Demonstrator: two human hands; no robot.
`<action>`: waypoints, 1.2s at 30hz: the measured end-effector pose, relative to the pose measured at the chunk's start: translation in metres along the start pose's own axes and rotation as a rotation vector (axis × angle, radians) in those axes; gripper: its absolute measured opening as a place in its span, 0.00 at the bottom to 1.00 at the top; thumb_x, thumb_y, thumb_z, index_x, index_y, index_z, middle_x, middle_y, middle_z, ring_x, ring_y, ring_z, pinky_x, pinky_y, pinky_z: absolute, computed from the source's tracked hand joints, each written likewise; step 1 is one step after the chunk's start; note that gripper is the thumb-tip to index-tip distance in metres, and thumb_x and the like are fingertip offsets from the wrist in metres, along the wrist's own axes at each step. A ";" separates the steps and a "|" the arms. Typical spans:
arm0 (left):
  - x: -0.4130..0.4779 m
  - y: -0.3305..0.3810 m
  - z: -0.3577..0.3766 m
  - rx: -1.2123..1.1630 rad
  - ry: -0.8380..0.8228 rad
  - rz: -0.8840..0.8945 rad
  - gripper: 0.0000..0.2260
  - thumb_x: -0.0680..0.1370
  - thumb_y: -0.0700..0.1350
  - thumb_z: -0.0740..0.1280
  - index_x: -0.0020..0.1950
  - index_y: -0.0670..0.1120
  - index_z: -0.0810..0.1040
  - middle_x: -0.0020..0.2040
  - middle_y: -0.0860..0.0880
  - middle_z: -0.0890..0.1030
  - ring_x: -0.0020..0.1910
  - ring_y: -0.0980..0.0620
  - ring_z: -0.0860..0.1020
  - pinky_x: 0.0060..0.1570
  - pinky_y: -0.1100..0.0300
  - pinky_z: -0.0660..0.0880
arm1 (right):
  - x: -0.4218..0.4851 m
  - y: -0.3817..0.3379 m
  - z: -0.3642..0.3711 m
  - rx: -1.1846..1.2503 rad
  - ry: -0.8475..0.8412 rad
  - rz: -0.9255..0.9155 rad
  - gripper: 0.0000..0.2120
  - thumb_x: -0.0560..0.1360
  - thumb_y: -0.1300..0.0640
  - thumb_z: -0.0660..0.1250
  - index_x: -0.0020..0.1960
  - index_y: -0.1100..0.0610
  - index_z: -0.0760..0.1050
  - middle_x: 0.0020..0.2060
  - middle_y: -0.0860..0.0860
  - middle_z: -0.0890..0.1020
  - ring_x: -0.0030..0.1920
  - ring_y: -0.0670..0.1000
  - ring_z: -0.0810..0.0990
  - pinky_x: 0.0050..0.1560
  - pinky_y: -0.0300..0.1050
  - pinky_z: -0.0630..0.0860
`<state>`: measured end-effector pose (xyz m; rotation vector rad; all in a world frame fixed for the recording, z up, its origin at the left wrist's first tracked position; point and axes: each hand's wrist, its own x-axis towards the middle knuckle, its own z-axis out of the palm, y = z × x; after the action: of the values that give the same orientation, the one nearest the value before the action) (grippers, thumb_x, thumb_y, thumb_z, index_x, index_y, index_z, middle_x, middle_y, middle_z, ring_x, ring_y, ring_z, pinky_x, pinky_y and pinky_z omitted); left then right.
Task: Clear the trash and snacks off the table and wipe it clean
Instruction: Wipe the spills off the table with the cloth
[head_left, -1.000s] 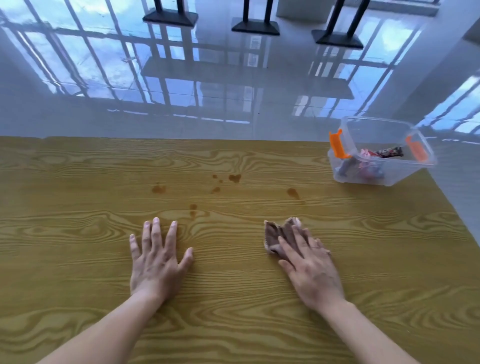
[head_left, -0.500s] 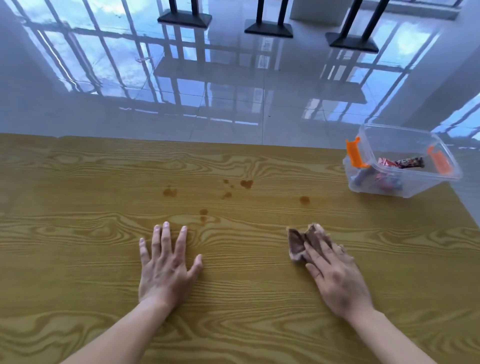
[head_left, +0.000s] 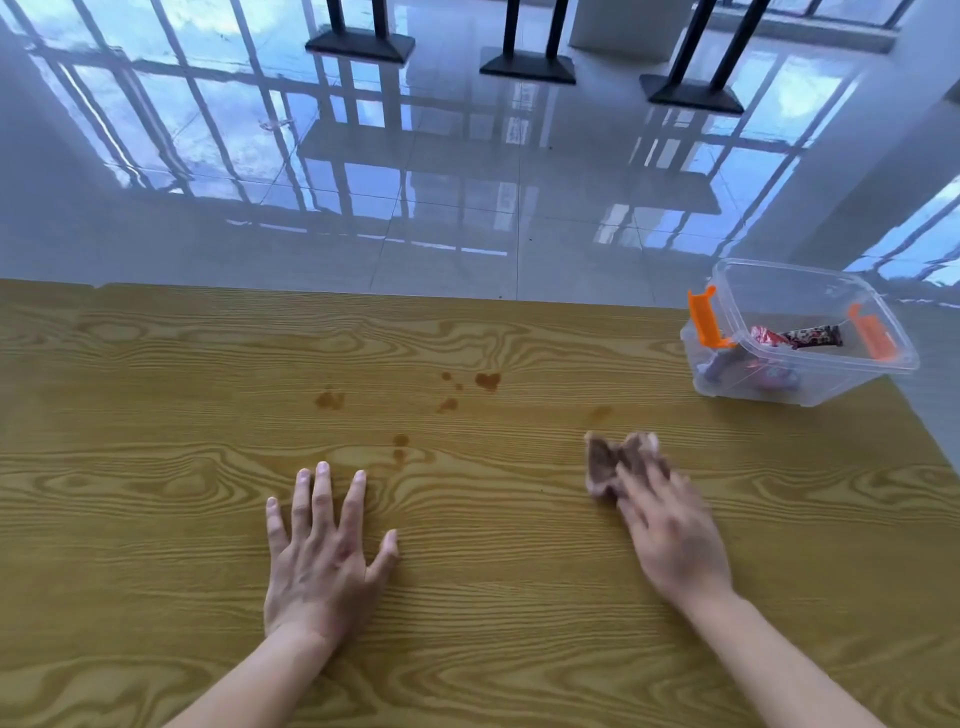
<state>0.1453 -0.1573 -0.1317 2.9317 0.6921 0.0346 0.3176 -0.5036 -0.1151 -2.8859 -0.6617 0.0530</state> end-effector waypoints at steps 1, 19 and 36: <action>0.000 0.000 0.000 0.000 0.004 0.002 0.35 0.74 0.67 0.52 0.77 0.51 0.62 0.78 0.40 0.56 0.78 0.42 0.50 0.74 0.37 0.47 | 0.027 0.002 0.001 0.000 0.052 0.110 0.25 0.81 0.45 0.51 0.75 0.52 0.67 0.77 0.52 0.63 0.73 0.58 0.65 0.69 0.61 0.66; 0.001 0.002 -0.003 -0.014 -0.012 -0.005 0.35 0.74 0.67 0.53 0.76 0.51 0.62 0.78 0.40 0.56 0.78 0.42 0.49 0.74 0.37 0.46 | 0.100 -0.067 0.001 -0.008 -0.177 0.246 0.27 0.80 0.35 0.42 0.78 0.36 0.45 0.80 0.49 0.43 0.79 0.58 0.45 0.77 0.57 0.43; -0.001 0.002 -0.003 -0.037 -0.007 -0.015 0.34 0.74 0.67 0.54 0.77 0.52 0.62 0.79 0.41 0.56 0.79 0.44 0.48 0.74 0.37 0.47 | 0.075 -0.104 0.008 0.010 -0.109 -0.105 0.24 0.83 0.40 0.40 0.78 0.41 0.51 0.79 0.45 0.42 0.79 0.54 0.43 0.78 0.56 0.42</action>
<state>0.1449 -0.1591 -0.1288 2.8893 0.7048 0.0352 0.3400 -0.3777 -0.1038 -2.8493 -0.8292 0.2000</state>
